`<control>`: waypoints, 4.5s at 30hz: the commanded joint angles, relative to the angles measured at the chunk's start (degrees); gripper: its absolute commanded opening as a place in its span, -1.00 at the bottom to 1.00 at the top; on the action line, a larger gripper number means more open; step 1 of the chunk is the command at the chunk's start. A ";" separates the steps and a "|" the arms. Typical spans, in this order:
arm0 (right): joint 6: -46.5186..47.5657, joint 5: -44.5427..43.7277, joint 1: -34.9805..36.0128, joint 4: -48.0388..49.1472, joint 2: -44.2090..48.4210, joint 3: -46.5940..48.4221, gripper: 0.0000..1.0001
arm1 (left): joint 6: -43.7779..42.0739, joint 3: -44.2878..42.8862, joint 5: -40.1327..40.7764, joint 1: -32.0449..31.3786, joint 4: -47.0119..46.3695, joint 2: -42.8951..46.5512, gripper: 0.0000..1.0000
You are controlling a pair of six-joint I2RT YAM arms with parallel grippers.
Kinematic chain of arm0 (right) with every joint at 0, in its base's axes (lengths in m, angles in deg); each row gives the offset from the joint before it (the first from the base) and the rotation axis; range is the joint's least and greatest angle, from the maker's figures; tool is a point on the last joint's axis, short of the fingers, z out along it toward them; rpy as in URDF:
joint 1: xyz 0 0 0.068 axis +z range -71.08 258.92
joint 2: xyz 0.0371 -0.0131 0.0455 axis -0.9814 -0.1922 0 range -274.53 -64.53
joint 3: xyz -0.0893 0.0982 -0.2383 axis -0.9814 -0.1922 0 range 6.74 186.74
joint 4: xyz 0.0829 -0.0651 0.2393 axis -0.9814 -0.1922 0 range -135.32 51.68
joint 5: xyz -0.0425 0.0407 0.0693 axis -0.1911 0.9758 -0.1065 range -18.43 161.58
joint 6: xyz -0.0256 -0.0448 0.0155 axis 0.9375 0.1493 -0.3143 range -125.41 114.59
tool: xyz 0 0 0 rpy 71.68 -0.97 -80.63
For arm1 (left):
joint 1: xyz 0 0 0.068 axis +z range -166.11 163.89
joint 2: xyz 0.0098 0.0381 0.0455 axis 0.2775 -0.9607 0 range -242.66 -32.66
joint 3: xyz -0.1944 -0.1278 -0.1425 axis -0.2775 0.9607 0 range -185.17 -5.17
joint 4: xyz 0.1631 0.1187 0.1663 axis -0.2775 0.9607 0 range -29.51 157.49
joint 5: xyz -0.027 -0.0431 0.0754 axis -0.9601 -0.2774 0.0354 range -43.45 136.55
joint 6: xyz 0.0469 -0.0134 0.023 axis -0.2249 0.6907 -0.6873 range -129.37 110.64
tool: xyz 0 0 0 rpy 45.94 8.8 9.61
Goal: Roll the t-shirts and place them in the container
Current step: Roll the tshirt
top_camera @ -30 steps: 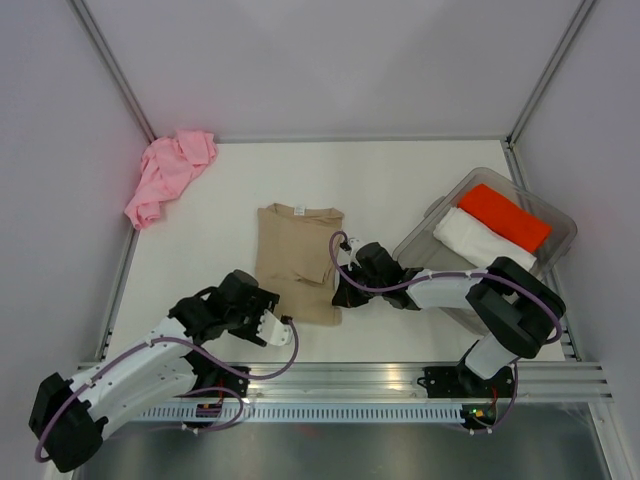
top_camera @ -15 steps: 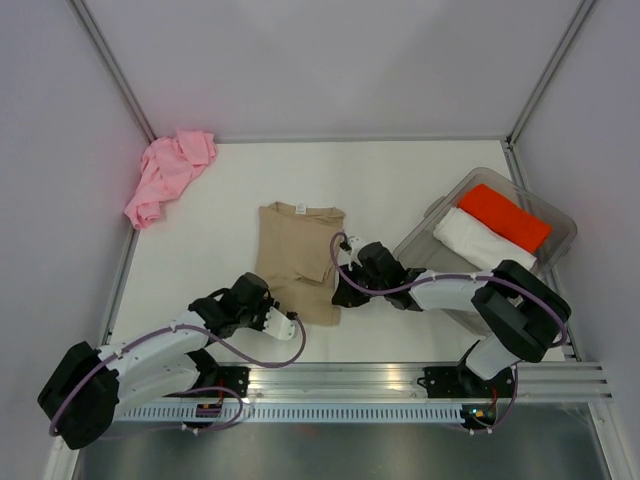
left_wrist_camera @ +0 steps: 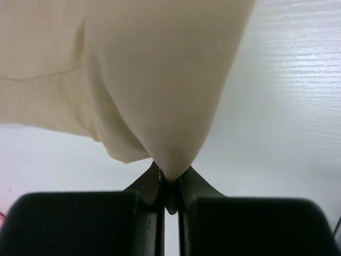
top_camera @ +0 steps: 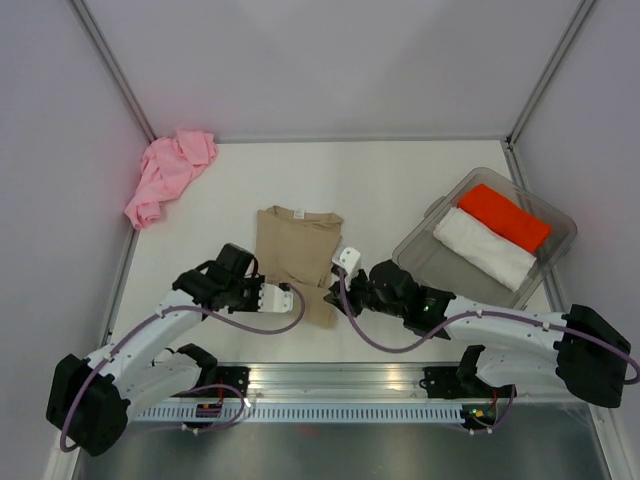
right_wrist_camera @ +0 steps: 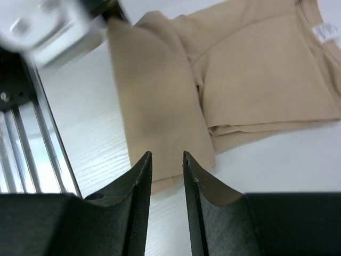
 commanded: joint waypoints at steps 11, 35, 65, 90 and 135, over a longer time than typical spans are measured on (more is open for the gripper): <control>26.15 -24.61 24.72 4.63 -15.89 -0.75 -0.08 | 0.64 -4.16 -9.18 6.00 7.39 -3.49 -0.95; 17.82 -33.94 24.21 9.12 -26.29 3.75 -0.99 | 2.22 -3.72 -10.15 6.26 7.21 -3.93 -0.95; -3.37 35.50 -5.32 -3.90 -15.19 0.67 -0.99 | -16.32 -19.45 -18.32 15.04 35.52 -24.39 -0.92; -8.39 25.76 -6.75 12.81 -11.16 -3.46 0.51 | -12.02 -23.32 -21.84 22.96 31.39 -37.15 -0.85; -32.38 37.88 -8.76 21.87 -38.32 6.12 -0.74 | 8.89 -23.33 -20.26 26.21 21.46 -44.18 -0.68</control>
